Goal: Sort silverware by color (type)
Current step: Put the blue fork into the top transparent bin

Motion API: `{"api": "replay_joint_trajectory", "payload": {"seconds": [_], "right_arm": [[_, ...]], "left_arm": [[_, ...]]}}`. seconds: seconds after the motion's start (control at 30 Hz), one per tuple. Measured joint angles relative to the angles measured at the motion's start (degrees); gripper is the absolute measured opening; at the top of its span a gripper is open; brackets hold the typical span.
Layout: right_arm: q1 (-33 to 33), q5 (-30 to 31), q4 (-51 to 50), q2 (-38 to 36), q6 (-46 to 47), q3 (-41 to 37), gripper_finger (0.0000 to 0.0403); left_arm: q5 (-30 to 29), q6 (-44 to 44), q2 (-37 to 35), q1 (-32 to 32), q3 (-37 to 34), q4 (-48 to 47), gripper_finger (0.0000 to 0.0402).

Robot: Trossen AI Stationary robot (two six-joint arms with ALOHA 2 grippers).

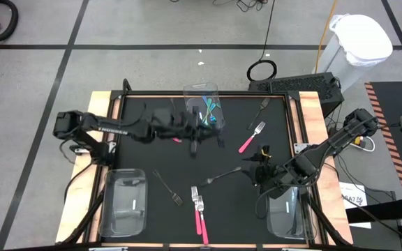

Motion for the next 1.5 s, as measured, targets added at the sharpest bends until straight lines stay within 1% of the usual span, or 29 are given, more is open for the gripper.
{"api": "replay_joint_trajectory", "payload": {"seconds": [0.17,0.3,0.47,0.8,1.13,1.3,1.5], "right_arm": [[0.0,0.0,-1.9,0.0,-2.4,0.0,0.0199],[0.0,0.0,-2.7,0.0,-2.5,0.0,0.0199],[0.0,0.0,-2.8,0.0,-2.5,0.0,0.0199],[0.0,0.0,-2.7,0.0,-2.5,0.0,0.0199],[0.0,0.0,-2.7,0.0,-2.4,0.0,0.0199],[0.0,0.0,-2.7,0.0,-1.9,0.0,0.0199],[0.0,-0.1,-2.7,0.0,-0.4,0.0,0.0199]], "left_arm": [[6.0,-5.0,0.1,9.7,0.0,-0.4,0.0001],[9.3,-7.6,0.1,16.4,0.0,-3.5,0.0001],[10.0,-8.5,0.1,21.1,0.0,-6.7,0.0009],[10.1,-6.5,0.5,23.1,0.0,-7.5,0.0012],[10.4,-7.0,6.6,23.9,0.0,-5.2,0.0014],[10.3,-7.0,8.2,24.2,0.0,-4.2,0.0014],[10.2,-9.8,10.2,24.4,0.0,-0.9,0.0014]]}}
